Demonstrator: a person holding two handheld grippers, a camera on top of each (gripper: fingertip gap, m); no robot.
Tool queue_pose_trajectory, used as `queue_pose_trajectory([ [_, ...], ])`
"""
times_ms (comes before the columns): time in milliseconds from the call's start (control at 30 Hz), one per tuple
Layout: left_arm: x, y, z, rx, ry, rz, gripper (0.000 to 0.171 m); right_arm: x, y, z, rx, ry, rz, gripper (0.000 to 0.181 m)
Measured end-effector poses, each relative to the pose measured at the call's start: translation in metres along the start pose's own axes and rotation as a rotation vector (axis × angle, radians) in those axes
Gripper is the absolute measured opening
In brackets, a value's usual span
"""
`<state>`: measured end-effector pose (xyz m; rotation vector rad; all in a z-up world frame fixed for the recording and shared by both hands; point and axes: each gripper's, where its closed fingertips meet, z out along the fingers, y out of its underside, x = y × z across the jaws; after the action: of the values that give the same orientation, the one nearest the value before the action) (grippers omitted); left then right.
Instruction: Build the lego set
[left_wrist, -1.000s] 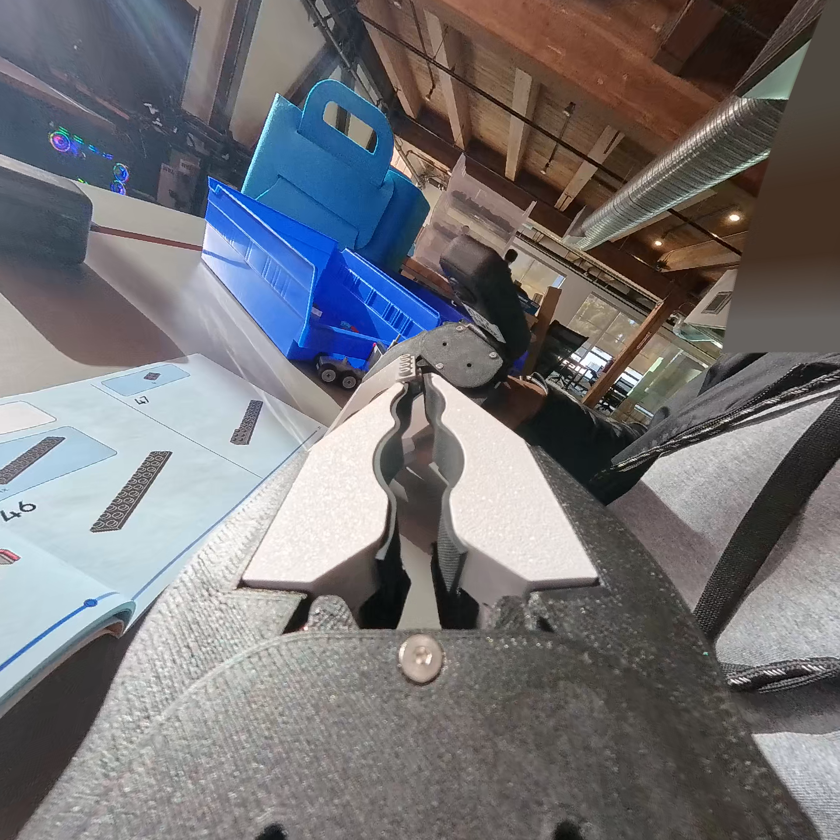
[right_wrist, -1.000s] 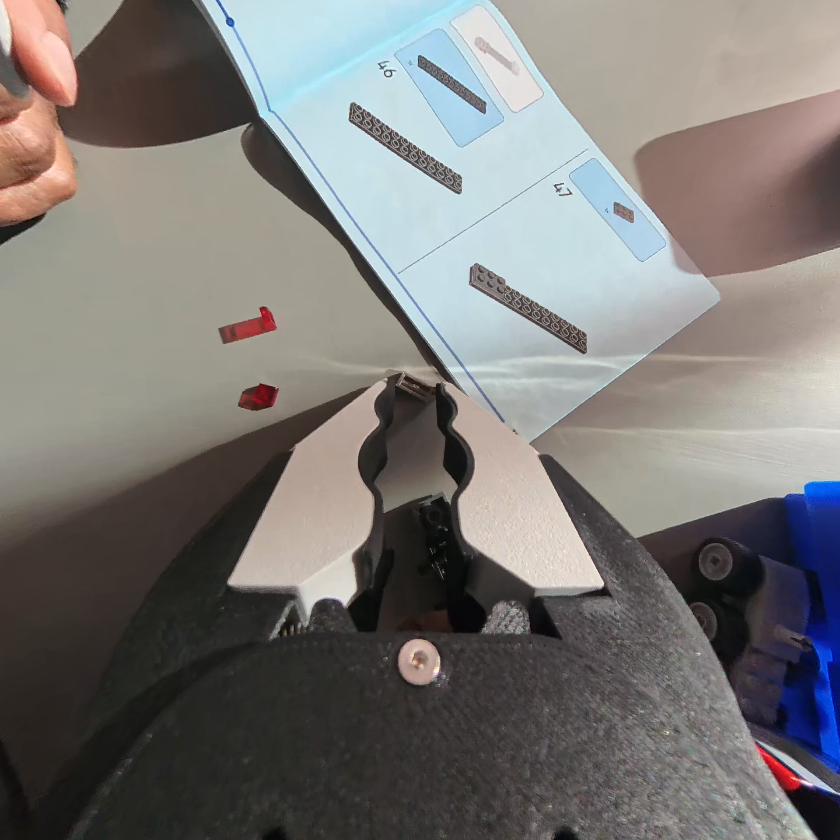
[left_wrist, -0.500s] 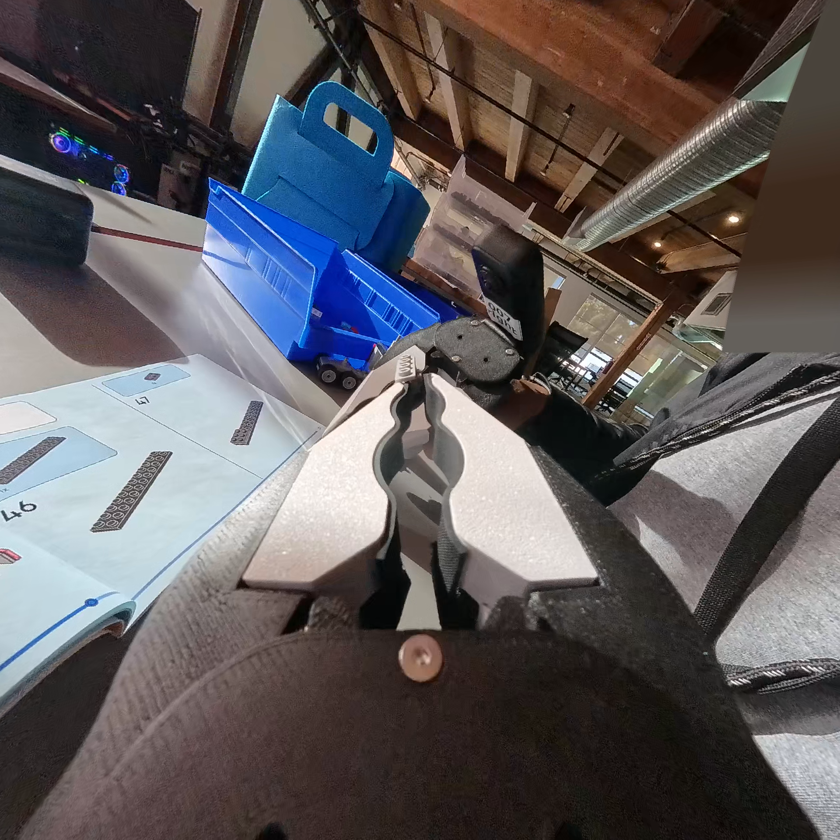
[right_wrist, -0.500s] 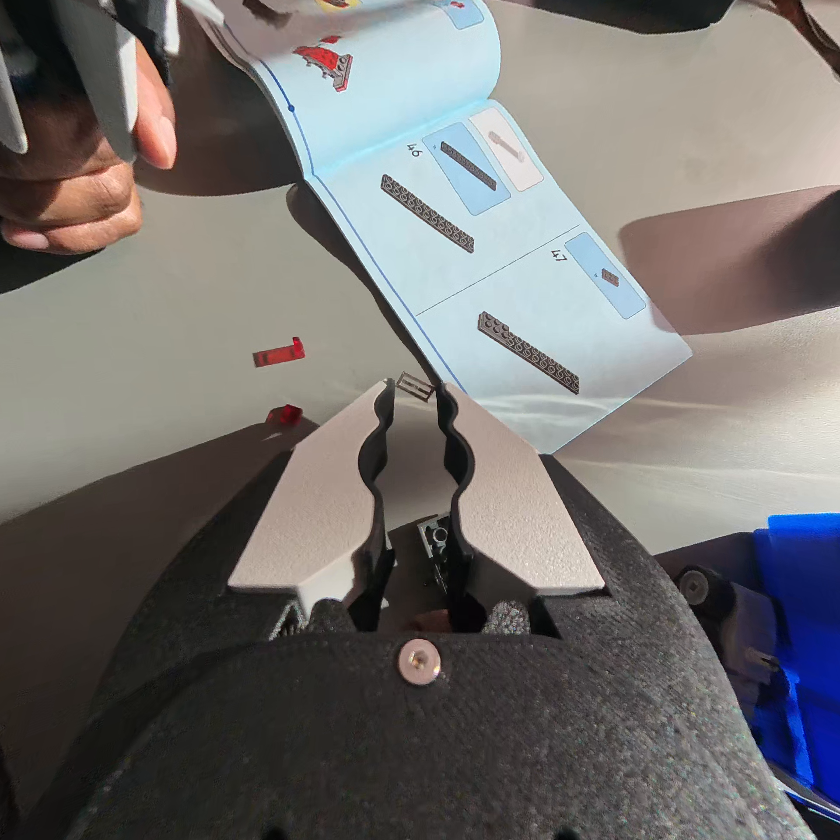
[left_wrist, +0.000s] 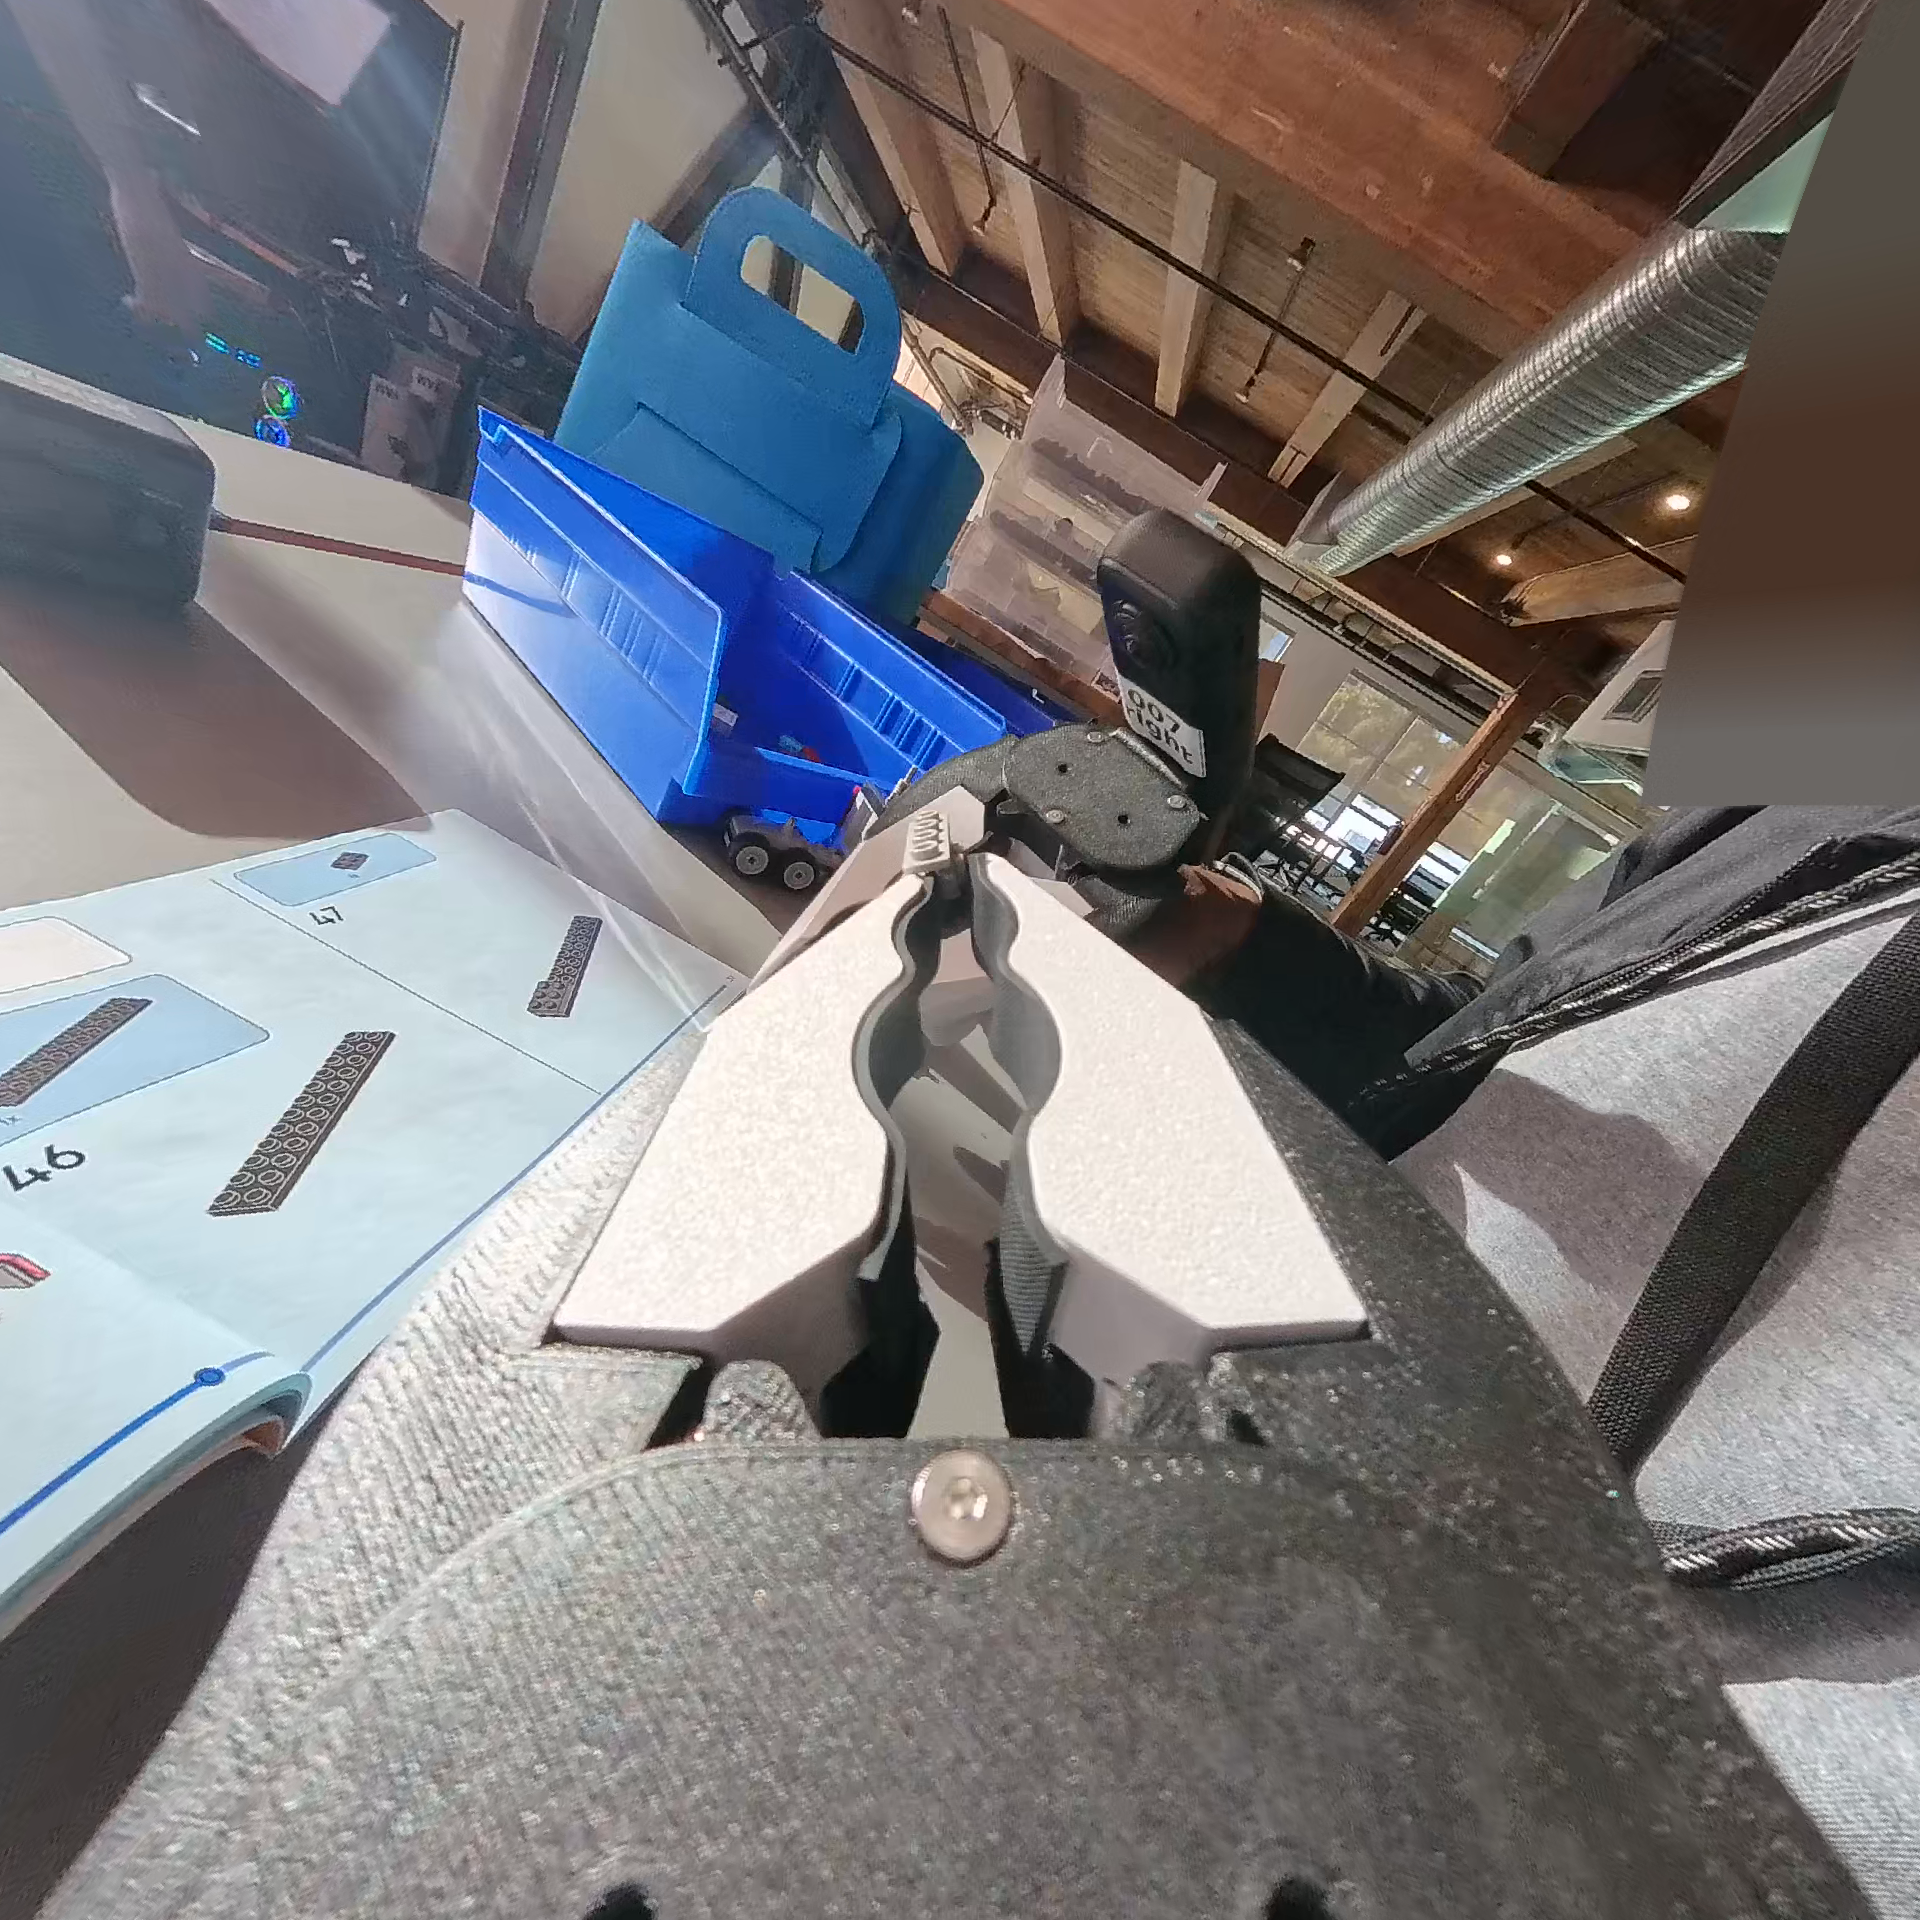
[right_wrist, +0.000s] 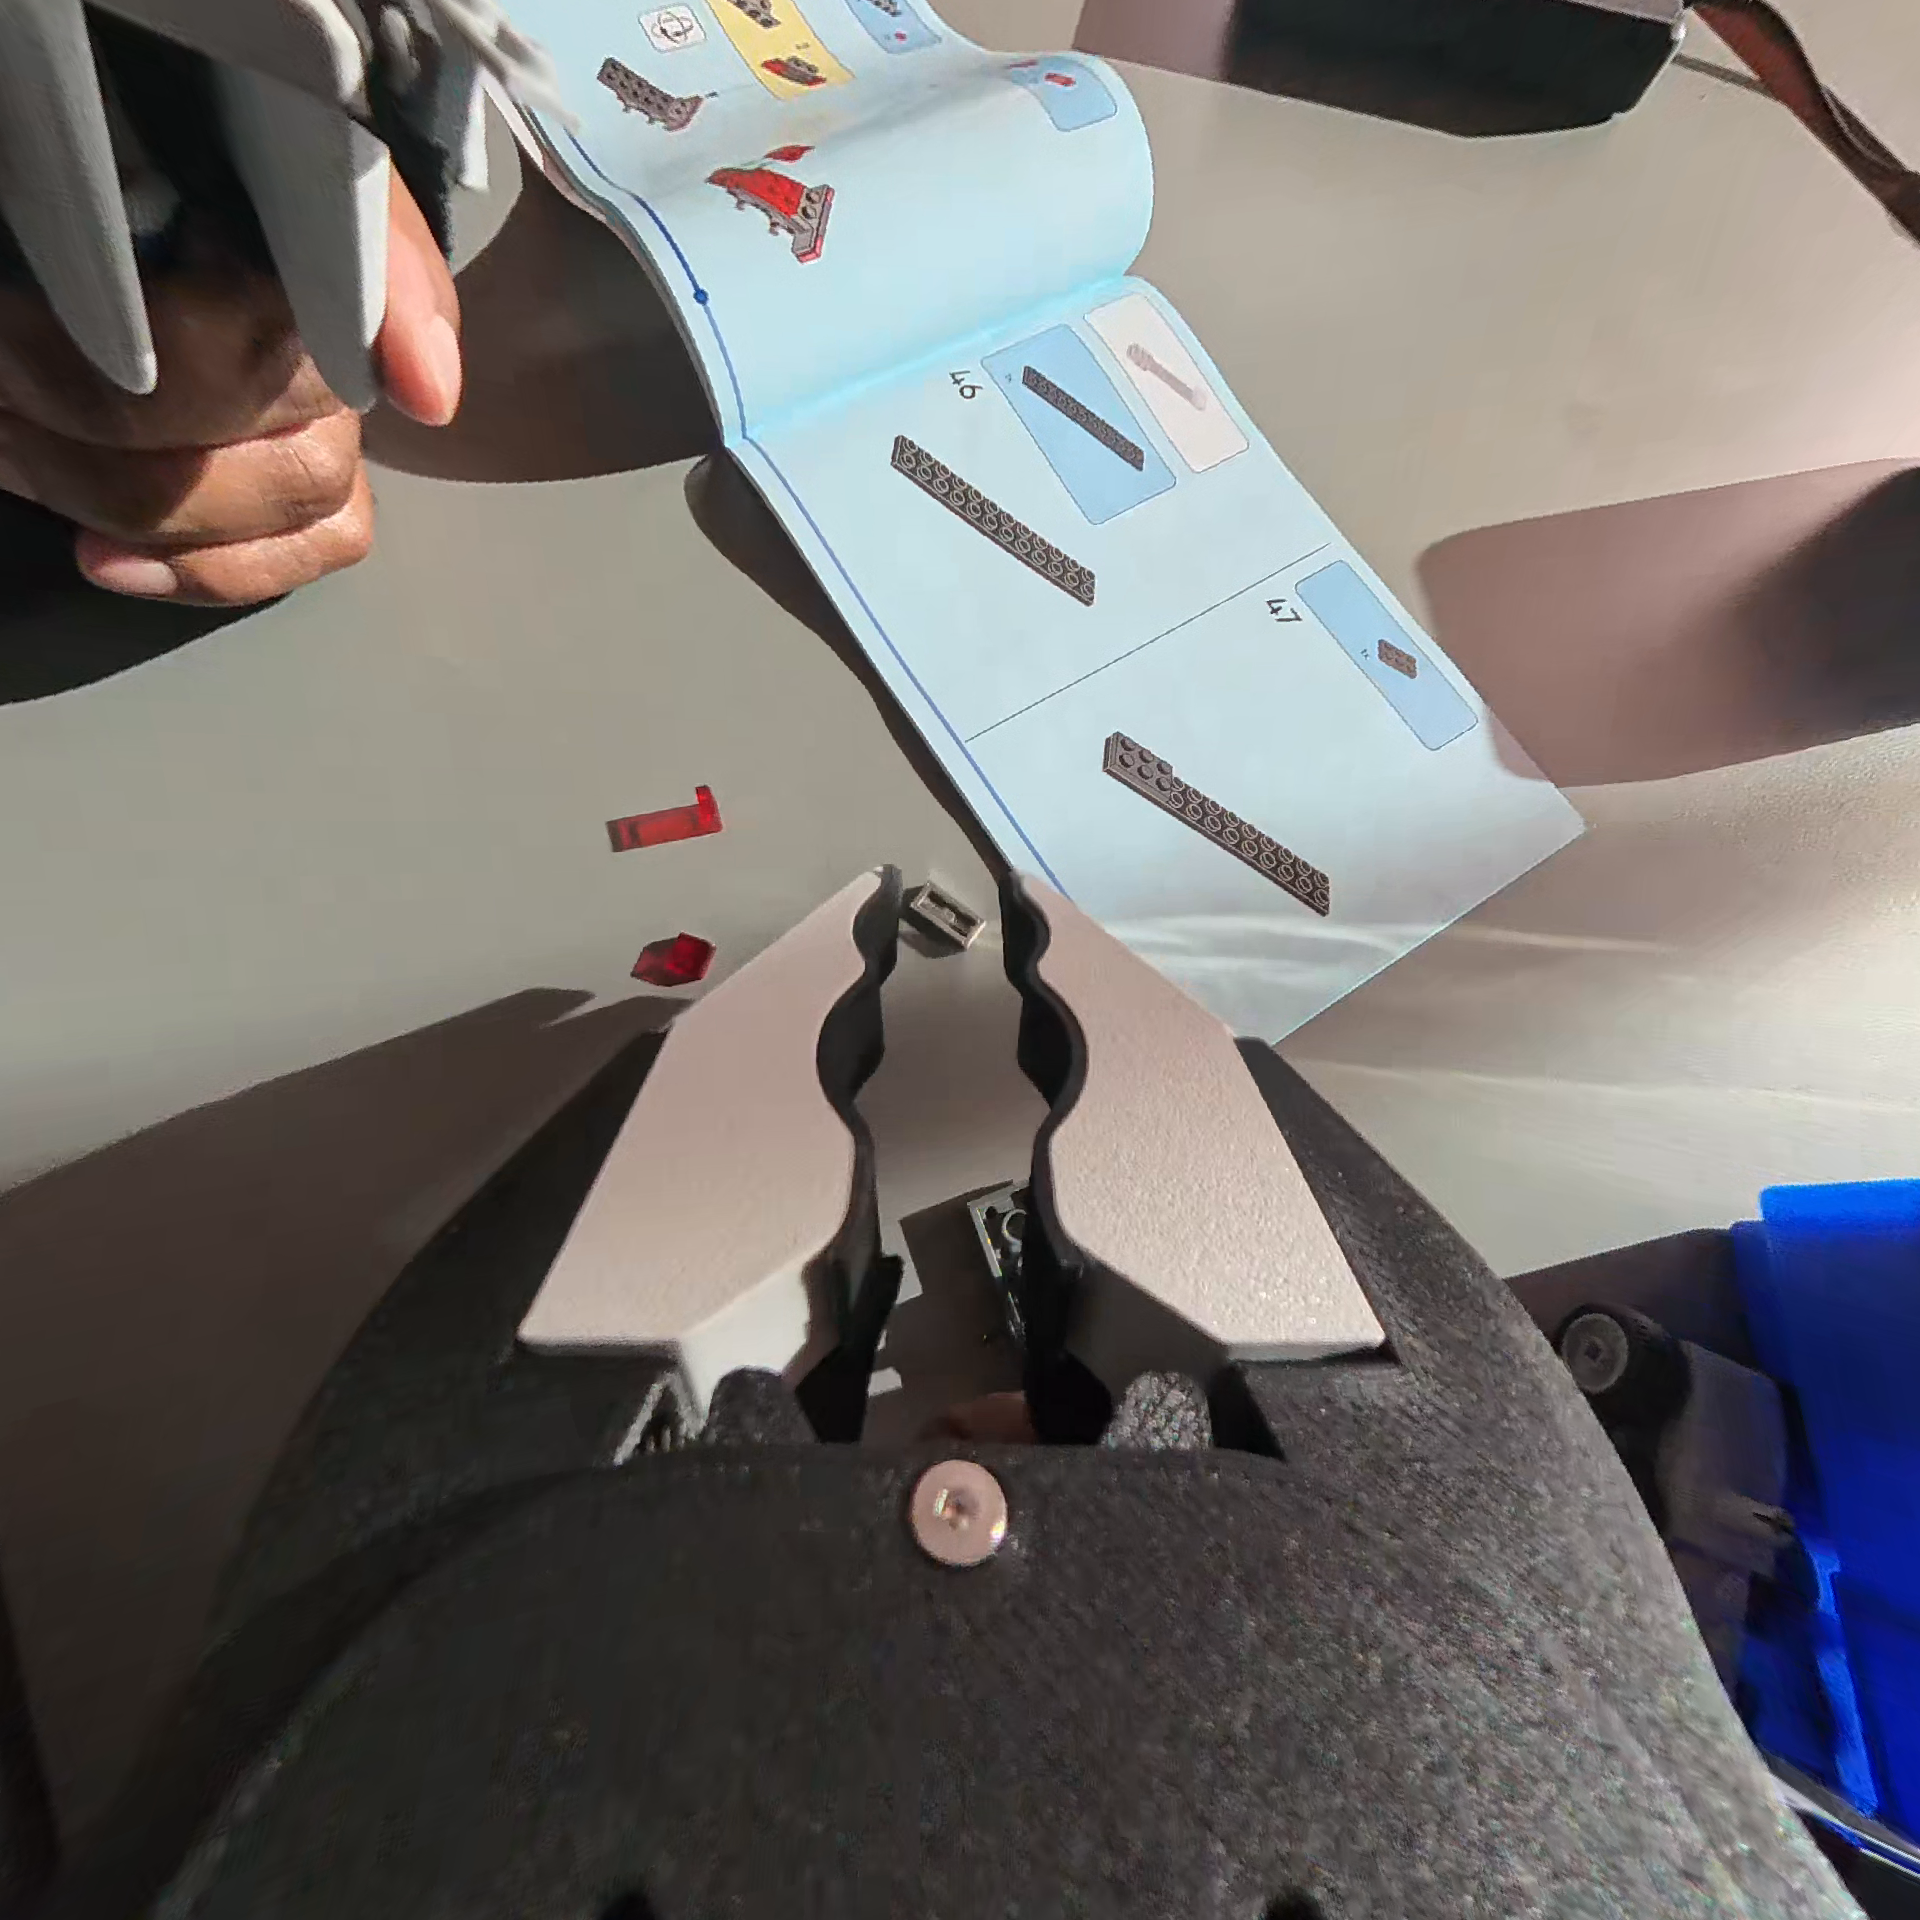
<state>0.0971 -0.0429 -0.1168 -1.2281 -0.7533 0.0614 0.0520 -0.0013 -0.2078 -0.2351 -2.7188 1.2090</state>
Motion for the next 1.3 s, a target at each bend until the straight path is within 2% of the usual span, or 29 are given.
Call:
queue_pose_trajectory([
  [233, 0.000, 0.000, 0.000, 0.000, -0.001, 0.001, 0.005, 0.000, 0.014, 0.006, -0.074, -0.015, 0.028, 0.022],
  [533, -0.001, -0.001, -0.001, 0.006, -0.004, -0.001, 0.006, -0.002, 0.015, 0.019, -0.120, -0.019, 0.030, 0.020],
  [967, -0.002, -0.001, -0.001, 0.009, -0.011, 0.000, 0.006, 0.006, -0.013, -0.013, 0.048, 0.056, -0.018, 0.021],
  [1300, -0.003, -0.001, -0.001, 0.010, -0.018, 0.002, 0.005, 0.008, -0.008, -0.024, 0.062, 0.074, -0.016, 0.022],
])
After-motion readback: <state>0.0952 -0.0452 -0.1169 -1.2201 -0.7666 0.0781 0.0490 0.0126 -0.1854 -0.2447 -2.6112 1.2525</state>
